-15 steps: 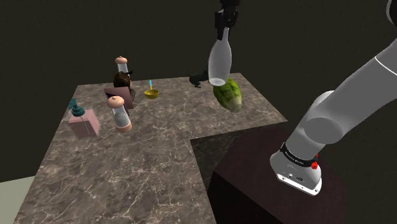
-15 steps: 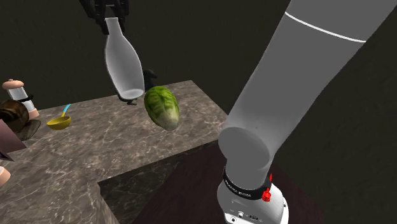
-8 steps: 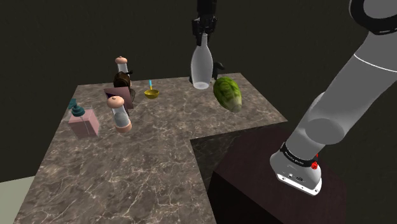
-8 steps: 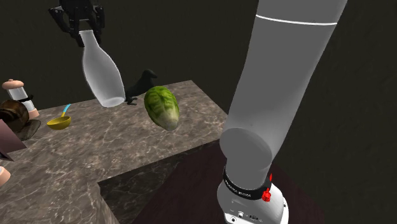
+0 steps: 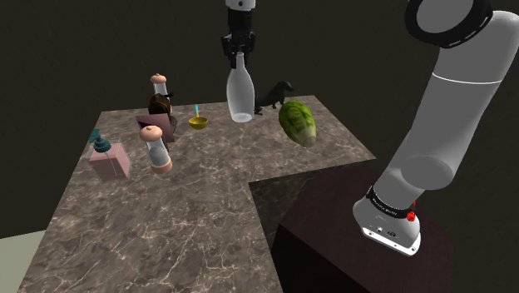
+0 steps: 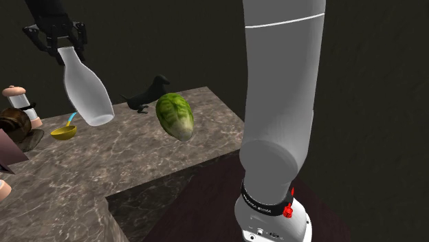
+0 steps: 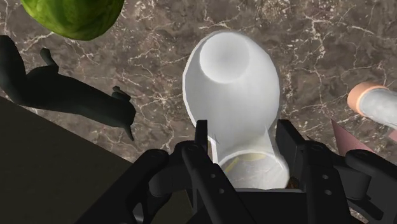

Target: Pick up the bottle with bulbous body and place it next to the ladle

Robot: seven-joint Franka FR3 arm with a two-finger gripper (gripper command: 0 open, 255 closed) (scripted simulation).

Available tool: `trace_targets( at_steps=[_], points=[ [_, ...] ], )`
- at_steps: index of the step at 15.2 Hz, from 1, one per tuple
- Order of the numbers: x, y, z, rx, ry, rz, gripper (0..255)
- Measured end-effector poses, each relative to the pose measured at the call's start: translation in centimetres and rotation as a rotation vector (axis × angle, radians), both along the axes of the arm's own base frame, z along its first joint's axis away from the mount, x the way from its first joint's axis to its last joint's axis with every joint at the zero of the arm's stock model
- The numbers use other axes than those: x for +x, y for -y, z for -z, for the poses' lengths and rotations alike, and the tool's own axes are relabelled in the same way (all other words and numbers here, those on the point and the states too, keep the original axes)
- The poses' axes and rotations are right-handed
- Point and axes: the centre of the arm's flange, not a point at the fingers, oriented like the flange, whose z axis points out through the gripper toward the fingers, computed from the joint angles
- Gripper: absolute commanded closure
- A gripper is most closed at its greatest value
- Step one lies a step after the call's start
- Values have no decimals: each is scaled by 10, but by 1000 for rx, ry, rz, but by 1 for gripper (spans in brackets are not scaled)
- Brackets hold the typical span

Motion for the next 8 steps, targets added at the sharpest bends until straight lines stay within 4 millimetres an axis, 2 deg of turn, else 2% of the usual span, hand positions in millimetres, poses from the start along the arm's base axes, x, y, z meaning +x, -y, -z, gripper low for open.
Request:
trace_targets(
  at_steps=[8],
  points=[
    [6, -3, 43, 0, 0, 1, 255]
  ],
)
